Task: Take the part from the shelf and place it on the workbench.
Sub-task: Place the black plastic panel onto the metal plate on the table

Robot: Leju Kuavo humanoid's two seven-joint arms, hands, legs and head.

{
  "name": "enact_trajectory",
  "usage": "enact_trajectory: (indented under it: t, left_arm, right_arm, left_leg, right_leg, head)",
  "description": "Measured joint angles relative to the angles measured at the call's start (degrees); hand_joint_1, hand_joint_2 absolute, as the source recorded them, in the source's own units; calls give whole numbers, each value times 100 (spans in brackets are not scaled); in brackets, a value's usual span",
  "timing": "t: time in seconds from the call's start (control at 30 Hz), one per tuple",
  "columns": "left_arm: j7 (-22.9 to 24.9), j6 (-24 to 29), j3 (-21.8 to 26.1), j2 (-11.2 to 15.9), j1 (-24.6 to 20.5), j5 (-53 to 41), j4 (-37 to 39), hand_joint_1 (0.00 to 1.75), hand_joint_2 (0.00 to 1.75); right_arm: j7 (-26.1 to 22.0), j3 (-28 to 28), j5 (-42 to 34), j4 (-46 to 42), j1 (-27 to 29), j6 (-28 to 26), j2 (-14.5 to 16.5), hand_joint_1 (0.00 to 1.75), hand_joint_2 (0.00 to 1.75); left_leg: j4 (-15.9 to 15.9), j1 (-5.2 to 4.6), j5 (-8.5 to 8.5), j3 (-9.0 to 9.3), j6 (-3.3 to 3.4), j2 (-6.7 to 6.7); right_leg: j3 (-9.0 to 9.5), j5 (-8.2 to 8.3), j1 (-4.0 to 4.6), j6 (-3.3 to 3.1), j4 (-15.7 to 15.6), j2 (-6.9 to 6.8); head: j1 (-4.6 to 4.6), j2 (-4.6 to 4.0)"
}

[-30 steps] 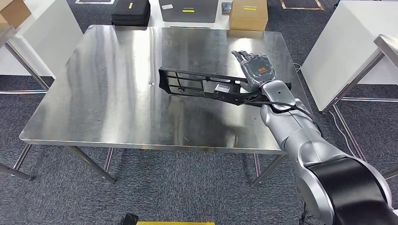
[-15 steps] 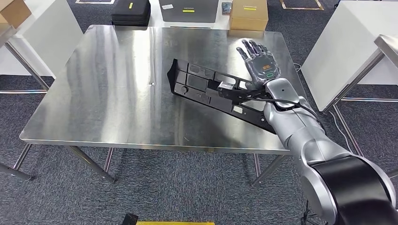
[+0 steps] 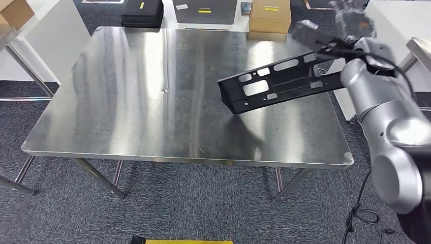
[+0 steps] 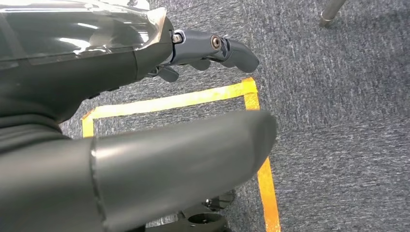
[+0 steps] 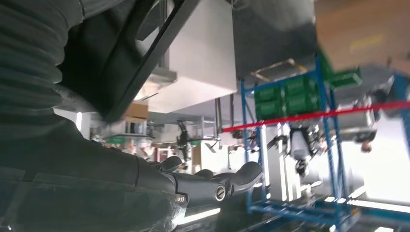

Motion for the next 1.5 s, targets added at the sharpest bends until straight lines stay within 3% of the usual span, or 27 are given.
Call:
enact_trajectory:
  t: [0.27, 0.4, 0.5, 0.67, 0.83, 1.1, 1.5]
  left_arm:
    - [-4, -10, 16, 3, 5, 1, 0, 0, 0]
    - [-4, -17, 33, 6, 17, 45, 0, 0, 0]
    - [-9, -18, 99, 18, 84, 137, 0, 0, 0]
    - [-51, -15, 215, 23, 186, 238, 0, 0, 0]
    - [-97, -24, 295, 17, 198, 292, 0, 0, 0]
    - [-125, -13, 395, 12, 205, 372, 0, 0, 0]
    - [-126, -19, 481, -3, 219, 417, 0, 0, 0]
  right_arm:
    - [10, -306, -49, 0, -262, 64, -101, 0, 175]
    - [133, -568, -604, 0, -392, 339, -137, 0, 175]
    - [245, -970, -970, -7, -796, 762, -242, 0, 175]
    - [369, -1231, -946, -83, -1622, 1189, -314, 0, 175]
    - [456, -1257, -811, -134, -2108, 1337, -276, 0, 175]
    - [463, -1243, -566, -136, -2358, 1449, -257, 0, 175]
    - [490, -760, 318, -151, -2812, 1569, -245, 0, 175]
  left_leg:
    - [0, 2, 1, 7, 3, 8]
    - [0, 0, 11, 5, 13, 3]
    - [0, -6, 13, -5, 17, -3]
    - [0, -8, 5, -9, 17, 3]
    - [-1, -3, 5, -9, 17, 3]
    - [0, -5, 10, -6, 22, 2]
    - [0, -4, 8, -6, 22, 3]
  right_leg:
    - [1, 0, 2, 1, 1, 4]
    - [0, 3, 0, 4, 1, 1]
    - [-4, 4, -4, 5, 1, -4]
    - [-10, 4, -5, 6, 1, -1]
    - [-12, -2, -2, 12, 0, -2]
    - [-6, 0, -3, 16, 0, -2]
    - [-9, -4, -2, 21, 0, -1]
  head:
    - [-2, 0]
    - [-2, 0]
    - [-3, 0]
    - [-3, 0]
    - [-3, 0]
    - [-2, 0]
    - [-1, 0]
